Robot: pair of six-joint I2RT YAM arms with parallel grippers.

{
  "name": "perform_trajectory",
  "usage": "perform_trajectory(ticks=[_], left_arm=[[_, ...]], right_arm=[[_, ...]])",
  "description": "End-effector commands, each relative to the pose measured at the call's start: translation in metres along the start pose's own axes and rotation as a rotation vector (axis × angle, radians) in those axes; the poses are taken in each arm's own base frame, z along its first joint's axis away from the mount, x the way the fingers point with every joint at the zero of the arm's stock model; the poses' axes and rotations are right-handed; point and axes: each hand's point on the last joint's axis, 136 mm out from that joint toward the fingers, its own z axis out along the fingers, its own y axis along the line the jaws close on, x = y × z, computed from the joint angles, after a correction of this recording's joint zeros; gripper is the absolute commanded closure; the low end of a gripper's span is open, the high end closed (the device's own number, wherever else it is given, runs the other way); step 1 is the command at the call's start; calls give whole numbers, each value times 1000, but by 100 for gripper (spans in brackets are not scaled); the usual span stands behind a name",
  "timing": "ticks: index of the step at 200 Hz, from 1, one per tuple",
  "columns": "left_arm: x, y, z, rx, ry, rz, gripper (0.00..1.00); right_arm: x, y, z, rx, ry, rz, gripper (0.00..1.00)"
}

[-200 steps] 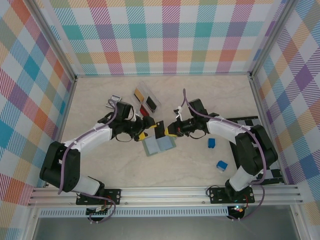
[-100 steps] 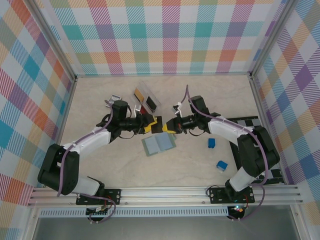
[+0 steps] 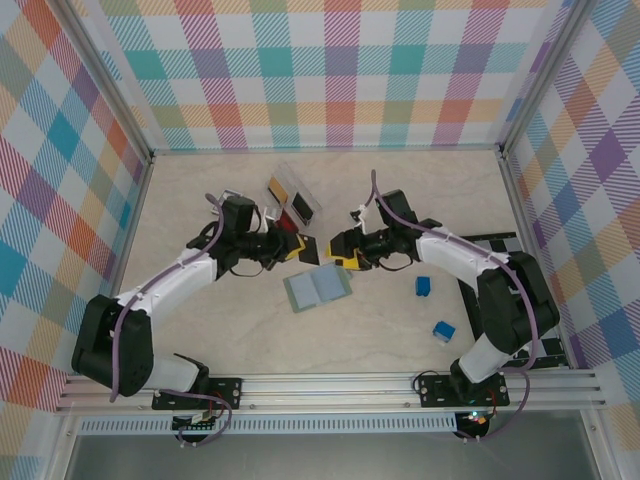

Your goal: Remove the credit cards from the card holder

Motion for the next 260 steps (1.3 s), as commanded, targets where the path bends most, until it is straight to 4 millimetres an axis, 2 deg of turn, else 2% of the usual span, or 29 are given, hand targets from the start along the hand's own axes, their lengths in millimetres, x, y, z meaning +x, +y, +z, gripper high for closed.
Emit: perform_trajectory(ticks=[1, 13, 30, 68, 106, 128, 179, 218, 260], left_arm=[[-9, 47, -20, -327, -71, -6, 100], [-15, 57, -22, -407, -96, -16, 100], [-28, 61, -25, -488, -145, -18, 100], [-70, 44, -28, -607, -292, -31, 100], [-107, 20, -16, -665, -461, -69, 100], [-123, 10, -4, -685, -496, -66, 100], [-145, -3, 26, -726, -494, -26, 100], [-146, -7, 51, -716, -456, -26, 100], [-145, -5, 64, -716, -441, -43, 100]], right_arm=[[-9, -29, -22, 251, -91, 23, 32], [-11, -33, -28, 299, -118, 23, 26], [-14, -38, -37, 361, -152, 19, 19], [-12, -48, -44, 414, -186, 23, 14], [-6, -55, -45, 424, -195, 59, 12], [-2, -56, -45, 410, -200, 54, 9], [4, -54, -48, 392, -210, 22, 7], [7, -57, -45, 391, -198, 40, 6], [8, -60, -43, 396, -189, 52, 5]])
